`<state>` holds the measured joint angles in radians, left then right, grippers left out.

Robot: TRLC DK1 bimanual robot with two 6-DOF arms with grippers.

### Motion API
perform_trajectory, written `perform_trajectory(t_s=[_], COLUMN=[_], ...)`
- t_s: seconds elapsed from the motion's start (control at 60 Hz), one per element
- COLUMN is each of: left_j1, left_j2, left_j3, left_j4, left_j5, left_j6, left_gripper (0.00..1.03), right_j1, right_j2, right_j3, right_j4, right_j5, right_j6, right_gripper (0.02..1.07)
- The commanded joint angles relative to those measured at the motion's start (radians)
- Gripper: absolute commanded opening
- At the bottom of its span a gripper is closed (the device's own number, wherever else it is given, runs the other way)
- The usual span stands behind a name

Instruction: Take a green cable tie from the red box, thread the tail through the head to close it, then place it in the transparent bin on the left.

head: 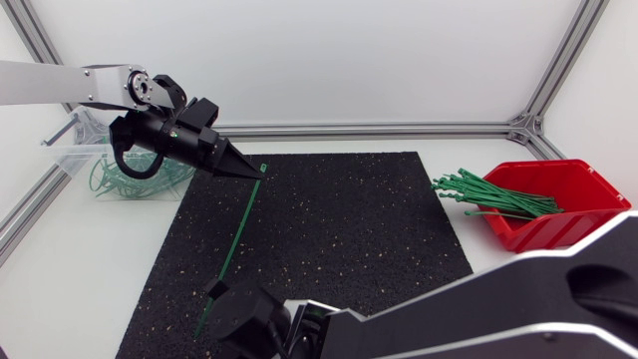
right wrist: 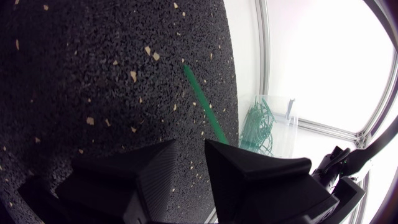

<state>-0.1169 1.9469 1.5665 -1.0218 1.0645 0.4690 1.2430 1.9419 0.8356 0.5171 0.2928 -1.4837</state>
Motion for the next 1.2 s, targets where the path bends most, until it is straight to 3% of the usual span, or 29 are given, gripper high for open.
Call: perform_trajectory(t_s=[0.0, 0.733, 1.183], left_j1=[-0.012, -0.001, -0.05], left_j2=[0.027, 0.081, 0.076], left_j3=[0.02, 0.049, 0.095], left_j4=[-0.031, -0.067, -0.138], left_j5=[0.011, 0.017, 0.02], left_j6=[0.042, 0.065, 0.08], left_gripper=[0.03, 0.03, 0.03], right_j1=[0.018, 0.041, 0.047], right_j2=[0.029, -0.021, -0.004], right_j3=[-0.016, 0.008, 0.019], right_j4=[0.027, 0.057, 0.06], right_j5=[0.008, 0.014, 0.02], right_j6=[0.02, 0.01, -0.003], right_gripper=[0.39, 0.39, 0.39])
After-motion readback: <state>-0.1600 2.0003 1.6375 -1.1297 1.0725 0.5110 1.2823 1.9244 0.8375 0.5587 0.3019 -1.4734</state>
